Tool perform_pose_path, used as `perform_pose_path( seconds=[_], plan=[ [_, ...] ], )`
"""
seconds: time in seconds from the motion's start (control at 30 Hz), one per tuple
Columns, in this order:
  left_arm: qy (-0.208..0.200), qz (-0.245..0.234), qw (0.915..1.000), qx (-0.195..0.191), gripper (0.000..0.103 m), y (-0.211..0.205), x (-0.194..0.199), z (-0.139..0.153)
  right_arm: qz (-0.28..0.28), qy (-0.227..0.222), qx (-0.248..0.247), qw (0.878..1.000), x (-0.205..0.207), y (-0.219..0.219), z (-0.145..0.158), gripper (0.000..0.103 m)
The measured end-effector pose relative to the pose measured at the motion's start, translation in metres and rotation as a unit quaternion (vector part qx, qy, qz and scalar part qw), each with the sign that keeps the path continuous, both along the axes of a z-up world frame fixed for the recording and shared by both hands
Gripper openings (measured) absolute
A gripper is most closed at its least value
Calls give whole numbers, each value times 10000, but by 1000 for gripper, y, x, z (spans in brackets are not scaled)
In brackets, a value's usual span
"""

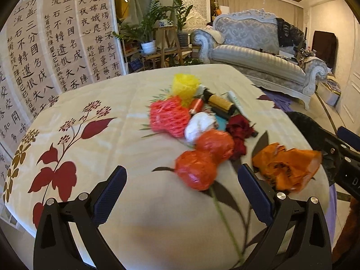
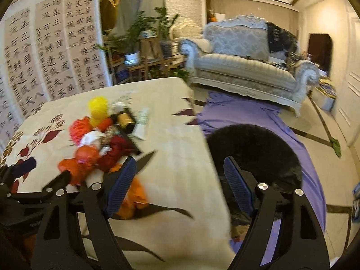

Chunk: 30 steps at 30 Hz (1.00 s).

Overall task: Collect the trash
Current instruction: 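Grasp the orange plastic bag with the right tool and lift it, then grasp the red plastic bag with the left tool while the right tool holds the orange bag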

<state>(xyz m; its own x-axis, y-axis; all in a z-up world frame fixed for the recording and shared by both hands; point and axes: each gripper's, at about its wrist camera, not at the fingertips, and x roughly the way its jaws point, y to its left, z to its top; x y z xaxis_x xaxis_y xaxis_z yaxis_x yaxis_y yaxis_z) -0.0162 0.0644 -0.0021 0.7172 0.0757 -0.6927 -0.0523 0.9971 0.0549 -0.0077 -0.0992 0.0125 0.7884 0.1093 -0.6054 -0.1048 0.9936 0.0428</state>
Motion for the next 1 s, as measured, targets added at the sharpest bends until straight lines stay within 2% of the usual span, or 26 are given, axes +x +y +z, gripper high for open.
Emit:
perform_pose_path(
  seconds=[0.17,0.27,0.33,0.4,0.47,0.6,0.77,1.0],
  plan=[
    [99,146,9998,-22,90,18,0,-6,402,126,-130,9990,4,32,-5,78],
    [181,190,9996,-88,82,27,1,-10,557,309,-185,9978,7,42,-15,78],
    [219,198,9994,-159,81,32,2,-13,624,439,-267,9967,10,49,-23,70],
    [217,184,9994,-208,81,36,3,-13,708,588,-246,9954,12,52,-31,44],
    [215,158,9993,-254,81,35,4,-13,864,749,24,9934,13,50,-35,38],
    [228,9,9989,-414,81,31,6,-10,801,690,5,9944,9,46,-31,37],
    [172,-214,9989,-385,81,18,7,-5,597,588,22,9965,7,28,-24,37],
    [193,-512,9985,-76,81,-6,28,-14,302,596,125,9977,12,0,-27,37]
  ],
)
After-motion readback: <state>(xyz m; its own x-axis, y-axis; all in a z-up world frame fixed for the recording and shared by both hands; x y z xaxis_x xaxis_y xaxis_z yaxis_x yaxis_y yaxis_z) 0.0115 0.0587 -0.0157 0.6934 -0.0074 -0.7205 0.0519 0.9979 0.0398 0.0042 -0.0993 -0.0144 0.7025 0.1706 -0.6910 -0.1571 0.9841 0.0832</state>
